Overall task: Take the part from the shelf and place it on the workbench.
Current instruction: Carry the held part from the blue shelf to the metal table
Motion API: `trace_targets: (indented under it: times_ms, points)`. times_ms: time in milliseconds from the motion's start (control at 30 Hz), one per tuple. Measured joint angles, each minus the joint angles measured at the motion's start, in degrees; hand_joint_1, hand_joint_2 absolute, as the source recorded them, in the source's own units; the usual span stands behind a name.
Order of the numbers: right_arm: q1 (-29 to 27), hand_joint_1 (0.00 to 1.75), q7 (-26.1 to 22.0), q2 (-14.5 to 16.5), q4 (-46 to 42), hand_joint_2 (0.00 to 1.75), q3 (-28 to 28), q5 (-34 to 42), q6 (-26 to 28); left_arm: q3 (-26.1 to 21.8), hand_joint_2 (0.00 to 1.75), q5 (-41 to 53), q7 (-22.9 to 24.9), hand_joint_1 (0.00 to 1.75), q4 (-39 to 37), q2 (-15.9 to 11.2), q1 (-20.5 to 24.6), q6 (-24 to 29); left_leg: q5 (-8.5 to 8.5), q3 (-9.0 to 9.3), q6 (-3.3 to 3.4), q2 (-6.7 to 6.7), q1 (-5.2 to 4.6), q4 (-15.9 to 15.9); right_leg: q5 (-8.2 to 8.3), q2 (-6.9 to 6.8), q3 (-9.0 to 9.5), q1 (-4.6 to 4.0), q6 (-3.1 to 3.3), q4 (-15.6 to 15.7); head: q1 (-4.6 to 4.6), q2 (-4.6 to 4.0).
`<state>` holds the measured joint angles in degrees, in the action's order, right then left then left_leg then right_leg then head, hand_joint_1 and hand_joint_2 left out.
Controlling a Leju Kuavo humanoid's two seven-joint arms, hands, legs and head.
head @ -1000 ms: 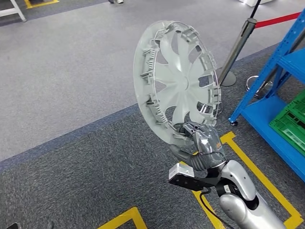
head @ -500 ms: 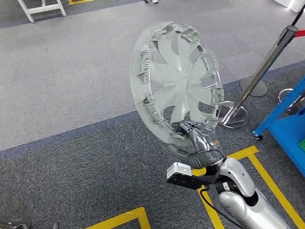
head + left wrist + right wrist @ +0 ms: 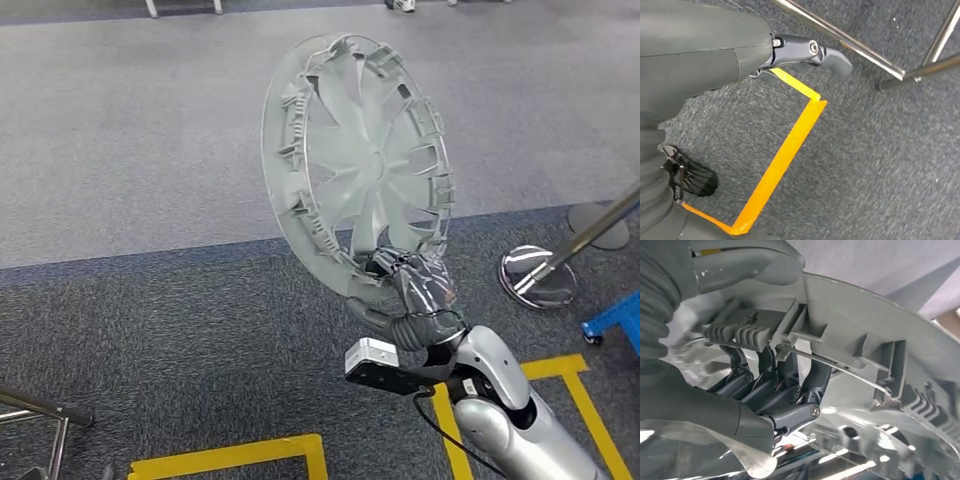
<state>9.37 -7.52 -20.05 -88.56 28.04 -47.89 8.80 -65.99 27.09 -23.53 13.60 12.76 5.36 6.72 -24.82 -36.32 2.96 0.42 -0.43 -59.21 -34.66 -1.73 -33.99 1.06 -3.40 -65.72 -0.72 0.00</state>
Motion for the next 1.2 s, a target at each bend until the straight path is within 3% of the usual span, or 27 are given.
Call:
trace_targets:
  times_ms: [67,100,133,167,233,300,367,400,467,500,567,600,633,667,733,800,900,967,1033,1100,1133,1200]
  points:
    - [-0.1,1.75,0.0,0.0,0.3,1.75,0.3,0.0,0.0,0.0,1.75,0.0,0.0,0.00,0.0,-0.1,0.1,-0.1,-0.03,0.03,0.27,-1.65,-0.06,0.0,-2.23,1.44,-4.28,0.00,-0.04,-7.3,-0.19,0.00]
    - [-0.1,1.75,0.0,0.0,0.4,1.75,0.4,0.0,0.0,0.0,1.75,0.0,0.0,0.00,0.0,-0.1,0.0,-0.1,-0.04,0.07,0.29,-2.56,-0.10,-0.1,-1.84,1.61,-5.57,-0.01,-0.03,-8.7,-0.21,0.00]
    - [-0.1,1.75,0.0,0.0,0.5,1.75,0.5,0.0,0.0,0.0,1.75,0.0,0.0,0.00,0.0,-0.1,0.0,-0.1,-0.06,0.14,0.27,-3.49,-0.11,-0.1,-0.19,1.74,-5.69,-0.01,0.03,-7.6,-0.21,0.00]
    - [-0.1,1.75,0.0,0.0,0.5,1.75,0.5,0.0,0.0,0.0,1.75,0.0,0.0,0.00,0.0,-0.1,0.0,-0.2,-0.12,0.20,0.21,-4.38,-0.09,-0.2,2.27,2.14,-4.80,0.02,0.16,-4.6,-0.22,0.00]
    - [0.1,1.75,0.0,0.1,0.7,1.75,0.6,0.1,0.0,0.0,1.75,0.0,0.1,0.00,0.0,-0.1,0.0,0.2,-0.27,0.05,-0.09,-5.99,-0.02,-0.6,6.15,4.58,-2.02,0.25,0.44,2.7,-0.17,0.00]
    - [0.2,1.75,-0.3,0.2,1.1,1.75,0.7,0.0,0.2,0.0,1.75,0.0,0.4,0.00,0.0,-0.1,0.0,0.6,-0.22,-0.49,-0.68,-7.19,0.15,-0.8,6.74,6.40,-0.42,0.33,0.63,6.0,-0.14,0.00]
    - [0.5,1.75,-0.4,0.4,1.4,1.75,1.1,-0.4,0.3,0.0,1.75,0.0,0.7,0.00,0.0,-0.1,-0.2,0.4,0.04,-0.84,-1.41,-8.33,0.36,-0.6,6.60,5.61,0.08,0.27,1.03,6.7,-0.14,0.00]
    - [0.7,1.75,-0.4,0.4,1.5,1.75,1.2,-0.5,0.3,0.0,1.75,0.0,0.7,0.00,0.0,-0.1,-0.3,0.3,-0.10,-0.95,-1.71,-7.96,0.32,-0.7,6.71,4.94,0.31,0.30,1.32,7.1,-0.12,0.00]
    - [1.2,1.75,-0.2,0.4,1.6,1.75,1.4,-0.6,0.2,0.0,1.75,0.0,0.7,0.00,0.0,-0.1,-0.2,0.3,-2.10,-2.29,-2.25,-5.07,0.16,-3.9,6.81,3.30,0.86,0.39,1.94,7.5,0.12,0.00]
    - [1.3,1.75,-0.2,0.4,1.7,1.75,1.4,-0.6,0.2,0.0,1.75,0.0,0.7,0.00,0.0,-0.1,-0.1,0.3,-3.80,-3.68,-2.52,-3.16,0.17,-7.1,6.72,2.45,1.10,0.26,2.14,7.6,0.20,0.00]
    - [1.6,1.75,-0.2,0.5,1.9,1.75,1.6,-0.6,0.0,0.0,1.75,0.0,0.7,0.00,0.0,0.0,0.0,0.3,-6.54,-6.87,-3.05,-1.53,0.51,-14.0,6.41,0.74,1.44,0.10,2.38,7.6,0.28,0.00]
    - [1.9,1.75,-0.3,0.5,2.0,1.75,1.8,-0.7,-0.1,0.0,1.75,0.0,0.7,0.00,0.0,0.0,0.0,0.4,-6.65,-7.64,-3.25,-1.31,0.70,-15.6,6.25,-0.05,1.60,0.07,2.37,7.6,0.30,0.00]
    - [2.3,1.75,-0.3,0.7,2.2,1.75,1.9,-0.7,-0.3,0.0,1.75,0.0,0.7,0.00,0.0,0.0,-0.1,0.4,-5.71,-7.40,-3.41,-1.13,0.86,-15.1,6.07,-0.78,1.80,0.08,2.30,7.6,0.32,0.00]
    - [2.6,1.75,-0.3,0.8,2.4,1.75,2.1,-0.6,-0.4,0.0,1.75,0.0,0.7,0.00,0.0,0.0,-0.1,0.5,-3.97,-6.14,-3.48,-0.78,0.98,-12.5,5.87,-1.46,2.08,0.09,2.17,7.6,0.32,0.00]
    - [3.3,1.75,-0.3,1.1,2.8,1.75,2.4,-0.6,-0.7,0.0,1.75,0.0,0.6,0.00,0.0,0.0,0.1,0.6,-0.85,-2.49,-3.38,1.37,0.74,-5.2,5.37,-2.76,2.65,-0.06,1.72,7.6,0.36,0.00]
    - [4.0,1.75,-0.3,1.2,3.2,1.75,2.9,-0.6,-0.8,0.0,1.75,0.0,0.6,0.00,0.0,0.1,0.4,0.7,-0.18,-0.68,-2.67,3.01,0.22,-1.3,4.95,-3.89,2.93,-0.37,1.08,7.5,0.33,0.00]
    - [4.9,1.75,-0.3,1.3,3.4,1.75,3.6,-0.6,-0.8,0.0,1.75,0.3,0.3,0.00,0.0,0.3,0.4,1.0,-0.42,-0.52,-1.34,1.62,-0.01,-0.7,4.36,-5.14,3.34,-0.37,0.10,7.6,0.28,0.00]
    - [4.9,1.75,-0.3,1.3,3.4,1.75,3.9,-0.6,-0.7,0.0,1.75,0.5,0.0,0.00,0.0,0.4,0.4,1.3,-0.31,-0.06,-0.54,0.46,0.24,-0.2,2.77,-2.88,2.30,-0.18,-0.29,5.4,0.13,0.00]
    - [4.5,1.75,-0.3,1.2,3.4,1.75,4.2,-0.6,-0.6,0.0,1.75,0.6,-0.3,0.00,0.0,0.5,0.5,1.4,-0.33,0.12,-0.01,-0.77,0.34,-0.1,-0.18,0.40,-1.45,-0.13,-0.31,-1.5,-0.10,0.00]
    - [3.8,1.75,-0.4,1.0,3.4,1.75,4.5,-0.6,-0.6,0.0,1.75,0.5,-0.4,0.00,0.0,0.6,0.6,1.2,-0.39,0.16,0.18,-2.34,0.23,-0.1,-1.74,1.47,-5.62,-0.17,-0.26,-8.0,-0.19,0.00]
    - [3.6,1.75,-0.4,0.9,3.4,1.75,4.6,-0.6,-0.6,0.0,1.75,0.5,-0.5,0.00,0.0,0.6,0.5,1.1,-0.43,0.22,0.22,-3.17,0.19,-0.2,-0.89,1.63,-6.52,-0.20,-0.17,-8.6,-0.21,0.00]
    - [3.5,1.75,-0.3,0.9,3.3,1.75,4.7,-0.6,-0.6,0.0,1.75,0.5,-0.9,0.00,0.0,0.7,0.3,0.6,-0.52,0.37,0.16,-4.83,0.20,-0.3,3.69,2.47,-5.12,-0.18,0.19,-3.3,-0.21,0.00]
